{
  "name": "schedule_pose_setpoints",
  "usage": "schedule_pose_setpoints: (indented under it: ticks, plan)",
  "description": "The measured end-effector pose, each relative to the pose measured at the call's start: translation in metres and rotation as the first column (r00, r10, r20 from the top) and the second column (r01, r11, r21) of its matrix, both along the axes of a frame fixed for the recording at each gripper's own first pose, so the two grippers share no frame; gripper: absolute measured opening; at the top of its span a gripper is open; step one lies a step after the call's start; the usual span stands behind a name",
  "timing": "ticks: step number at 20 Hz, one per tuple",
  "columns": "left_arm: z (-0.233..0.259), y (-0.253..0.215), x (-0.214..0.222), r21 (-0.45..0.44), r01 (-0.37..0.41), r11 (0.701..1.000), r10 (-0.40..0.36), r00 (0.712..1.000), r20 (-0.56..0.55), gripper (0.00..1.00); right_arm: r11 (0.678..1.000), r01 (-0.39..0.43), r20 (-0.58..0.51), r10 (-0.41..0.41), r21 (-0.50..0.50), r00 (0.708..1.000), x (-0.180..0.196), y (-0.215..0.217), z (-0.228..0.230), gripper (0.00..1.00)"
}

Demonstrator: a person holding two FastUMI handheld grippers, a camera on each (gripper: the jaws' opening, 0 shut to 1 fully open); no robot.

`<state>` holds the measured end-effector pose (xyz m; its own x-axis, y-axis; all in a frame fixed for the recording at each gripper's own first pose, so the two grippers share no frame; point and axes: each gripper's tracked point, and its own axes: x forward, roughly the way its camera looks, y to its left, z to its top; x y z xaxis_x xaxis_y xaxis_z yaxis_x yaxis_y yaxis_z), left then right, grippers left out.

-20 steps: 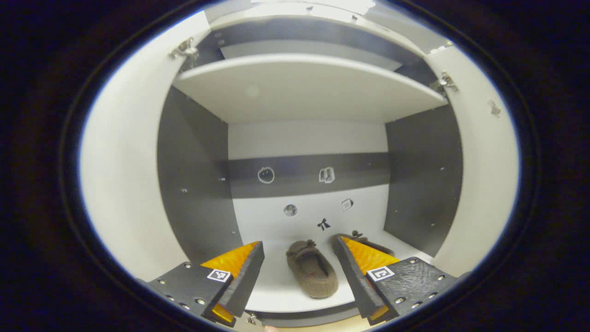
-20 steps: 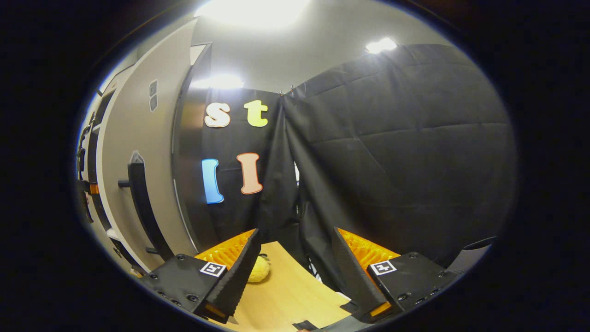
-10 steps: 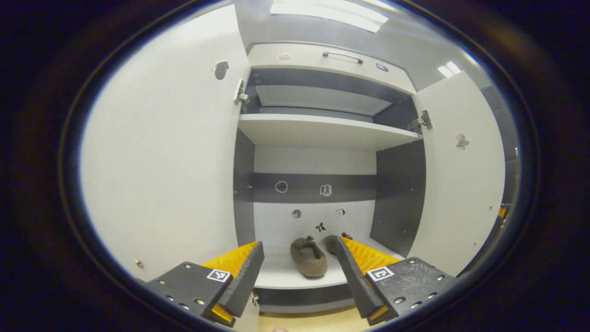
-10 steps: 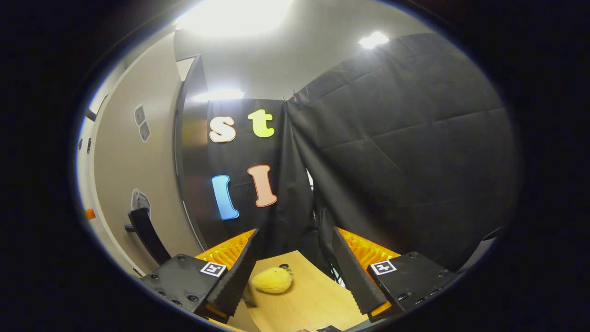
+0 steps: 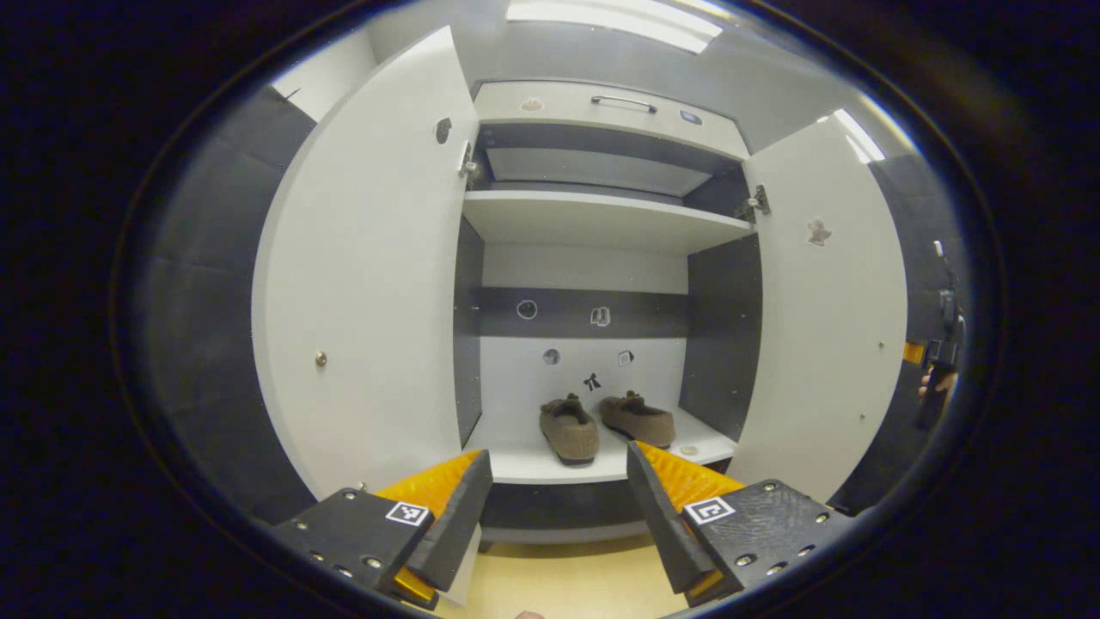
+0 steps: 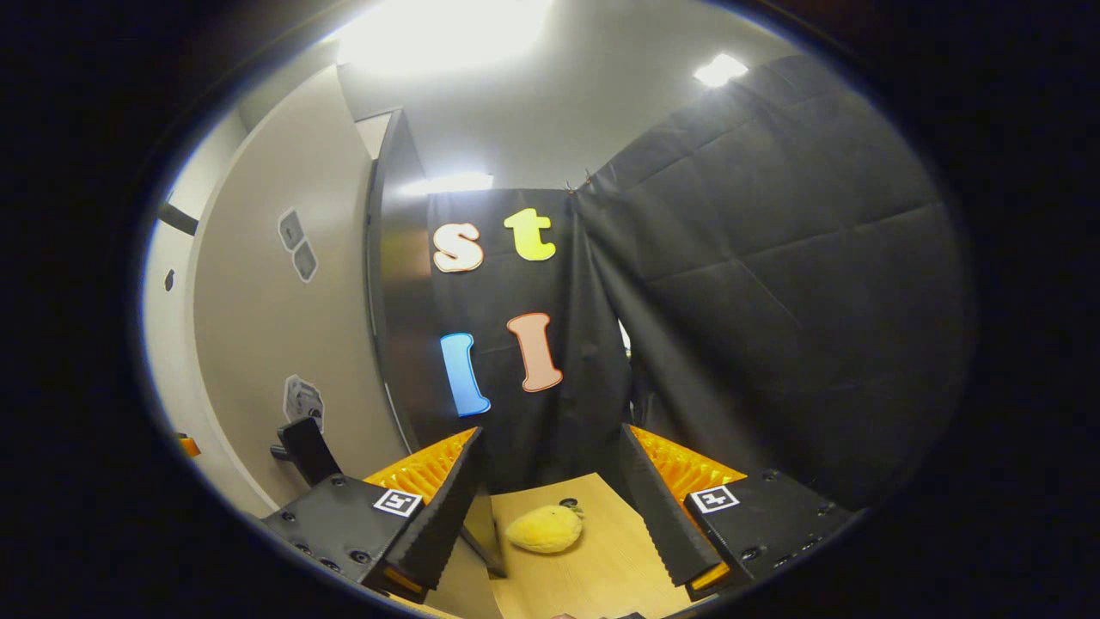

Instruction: Grab one shoe with the right hand and put it into the shoe cabinet, grab the other shoe with the left hand and put it into the shoe cabinet; then close the right door with the right hand and the left door with the left hand.

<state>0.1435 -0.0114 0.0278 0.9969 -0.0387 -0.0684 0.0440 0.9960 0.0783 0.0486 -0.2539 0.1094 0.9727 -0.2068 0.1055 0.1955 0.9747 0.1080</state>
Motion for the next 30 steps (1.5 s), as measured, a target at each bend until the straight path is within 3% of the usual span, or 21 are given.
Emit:
schedule_pose_setpoints:
  ticks: [2, 3, 5, 6, 12, 15, 20, 30]
  plan:
    - [-0.005, -0.005, -0.008, 0.002, -0.030, 1.000, 0.030, 1.000, 0.009, 0.97, 0.998, -0.058, -0.014, 0.058, -0.016, 0.998, 0.004, 0.010, -0.001, 0.97]
    - [-0.008, -0.009, -0.011, -0.001, -0.045, 0.999, 0.045, 0.999, 0.014, 0.91, 0.996, -0.089, -0.021, 0.088, -0.020, 0.996, 0.007, 0.015, -0.002, 0.98]
    - [-0.018, -0.016, -0.015, -0.013, -0.075, 0.997, 0.075, 0.997, 0.008, 0.94, 0.989, -0.146, -0.034, 0.145, -0.029, 0.989, 0.012, 0.022, -0.004, 0.97]
    - [-0.024, -0.020, -0.018, -0.023, -0.090, 0.996, 0.090, 0.996, -0.003, 0.91, 0.984, -0.176, -0.047, 0.174, -0.029, 0.984, 0.015, 0.025, -0.007, 0.97]
    - [-0.051, -0.035, -0.034, -0.027, -0.157, 0.987, 0.155, 0.986, -0.062, 0.91, 0.938, -0.347, -0.135, 0.341, -0.025, 0.930, 0.021, 0.052, -0.020, 0.97]
    - [-0.052, -0.033, -0.039, -0.036, -0.169, 0.985, 0.166, 0.984, -0.069, 0.91, 0.949, -0.313, -0.140, 0.305, -0.039, 0.942, 0.018, 0.050, -0.018, 0.96]
    - [-0.050, -0.019, -0.048, -0.070, -0.172, 0.983, 0.168, 0.984, -0.064, 0.91, 0.952, -0.304, -0.142, 0.305, 0.028, 0.942, 0.016, 0.069, -0.027, 0.96]
    - [-0.047, 0.024, -0.060, -0.076, -0.151, 0.986, 0.146, 0.987, -0.068, 0.91, 0.947, -0.318, -0.113, 0.321, 0.046, 0.940, 0.023, 0.149, -0.034, 0.96]
